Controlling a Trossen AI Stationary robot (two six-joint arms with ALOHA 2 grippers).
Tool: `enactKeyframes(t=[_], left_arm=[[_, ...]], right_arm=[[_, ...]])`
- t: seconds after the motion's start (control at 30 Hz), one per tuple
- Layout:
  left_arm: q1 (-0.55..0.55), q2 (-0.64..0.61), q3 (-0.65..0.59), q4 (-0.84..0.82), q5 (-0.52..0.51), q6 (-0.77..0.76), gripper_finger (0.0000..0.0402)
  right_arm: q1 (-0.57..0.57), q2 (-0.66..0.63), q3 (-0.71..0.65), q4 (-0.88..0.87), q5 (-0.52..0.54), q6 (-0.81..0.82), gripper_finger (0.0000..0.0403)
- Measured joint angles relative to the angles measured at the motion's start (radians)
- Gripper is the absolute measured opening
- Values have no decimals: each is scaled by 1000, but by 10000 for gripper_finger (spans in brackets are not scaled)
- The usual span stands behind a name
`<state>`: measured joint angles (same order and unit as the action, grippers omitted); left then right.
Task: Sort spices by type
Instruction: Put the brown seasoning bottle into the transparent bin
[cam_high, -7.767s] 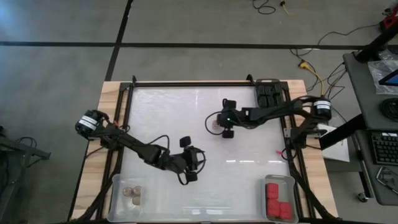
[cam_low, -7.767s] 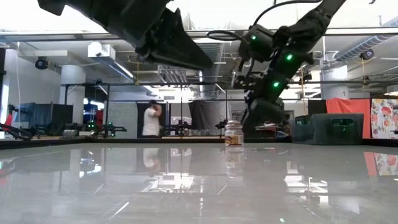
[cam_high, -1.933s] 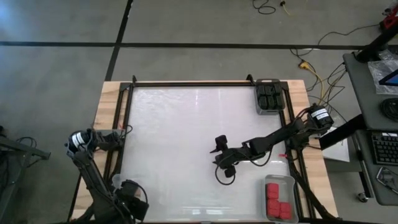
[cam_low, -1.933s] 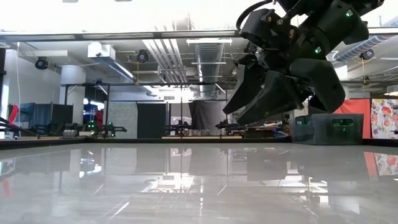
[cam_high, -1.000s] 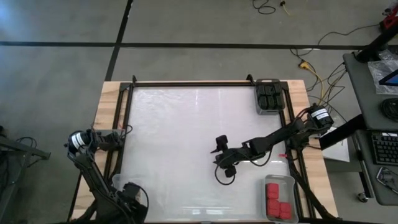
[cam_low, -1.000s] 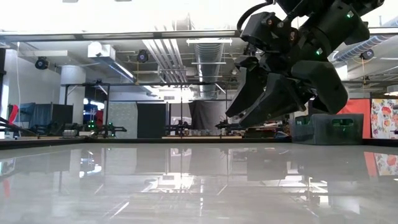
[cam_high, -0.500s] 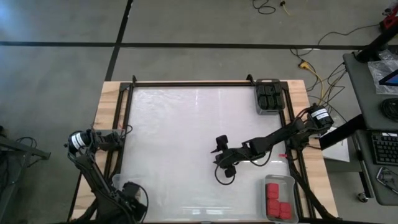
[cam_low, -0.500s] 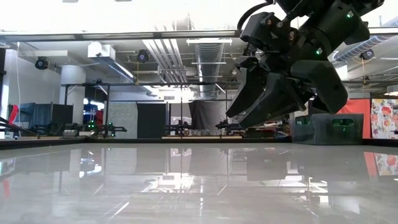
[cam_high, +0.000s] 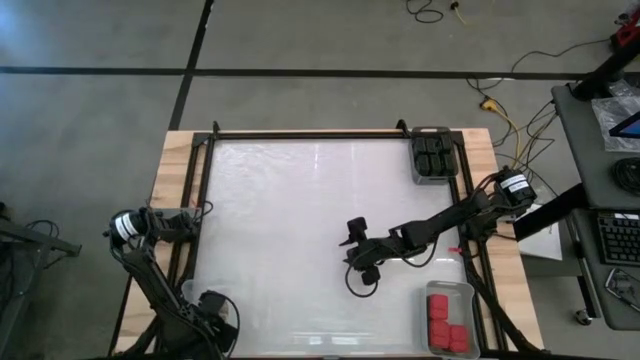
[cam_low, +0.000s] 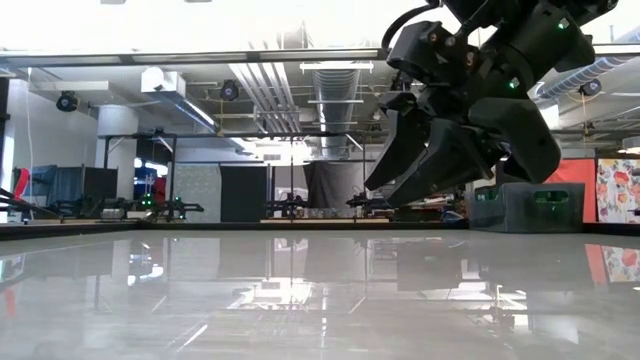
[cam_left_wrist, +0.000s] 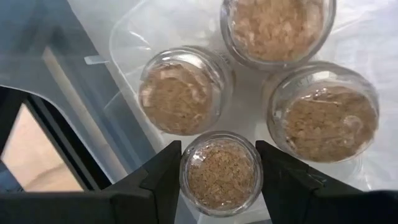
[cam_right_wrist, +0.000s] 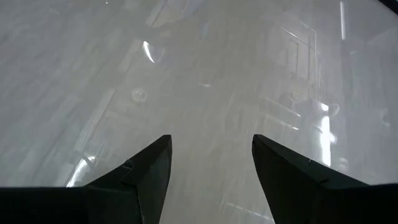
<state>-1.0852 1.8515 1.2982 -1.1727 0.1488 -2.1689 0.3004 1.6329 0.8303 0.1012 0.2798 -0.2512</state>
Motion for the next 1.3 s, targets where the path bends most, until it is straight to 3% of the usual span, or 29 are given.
enactKeyframes(t=[0.87,1.3], left_arm=[[-1,0,20,4,-4,15,209],[-1,0,119,-43,31,184,210]], right_arm=[[0,0,0,-14,0,-2,216],[0,0,0,-14,0,-2,219]])
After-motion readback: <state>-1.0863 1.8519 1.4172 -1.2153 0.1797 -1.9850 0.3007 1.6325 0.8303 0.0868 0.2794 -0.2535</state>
